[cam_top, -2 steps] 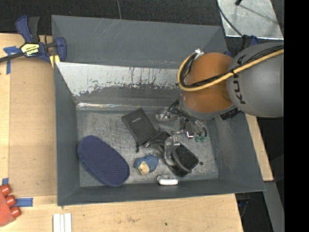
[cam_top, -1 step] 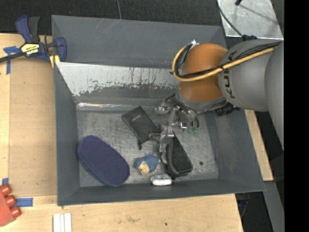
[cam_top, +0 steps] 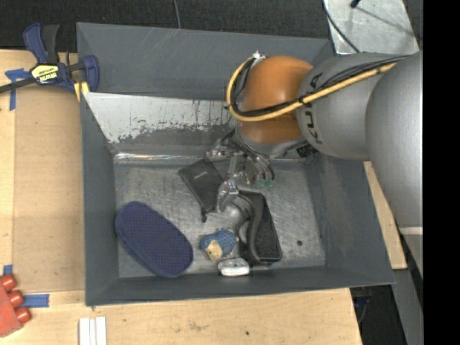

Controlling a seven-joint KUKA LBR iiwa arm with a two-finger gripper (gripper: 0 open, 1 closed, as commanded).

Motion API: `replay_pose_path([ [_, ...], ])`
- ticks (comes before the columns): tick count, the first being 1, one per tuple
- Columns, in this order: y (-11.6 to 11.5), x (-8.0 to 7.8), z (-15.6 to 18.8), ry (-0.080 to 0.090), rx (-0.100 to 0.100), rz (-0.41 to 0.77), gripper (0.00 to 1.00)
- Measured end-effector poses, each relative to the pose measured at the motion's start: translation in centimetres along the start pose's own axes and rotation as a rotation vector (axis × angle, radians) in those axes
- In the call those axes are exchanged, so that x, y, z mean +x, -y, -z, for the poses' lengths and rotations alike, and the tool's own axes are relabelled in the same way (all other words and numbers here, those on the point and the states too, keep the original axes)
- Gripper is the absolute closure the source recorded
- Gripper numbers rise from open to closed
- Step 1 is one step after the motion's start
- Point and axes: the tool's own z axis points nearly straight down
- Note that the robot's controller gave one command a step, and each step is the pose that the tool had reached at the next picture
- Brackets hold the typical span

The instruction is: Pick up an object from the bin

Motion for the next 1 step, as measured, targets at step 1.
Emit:
replay_pose_path([
  [1,0.26,0.05,-0.04,-0.002,0.001,-0.005,1.0],
])
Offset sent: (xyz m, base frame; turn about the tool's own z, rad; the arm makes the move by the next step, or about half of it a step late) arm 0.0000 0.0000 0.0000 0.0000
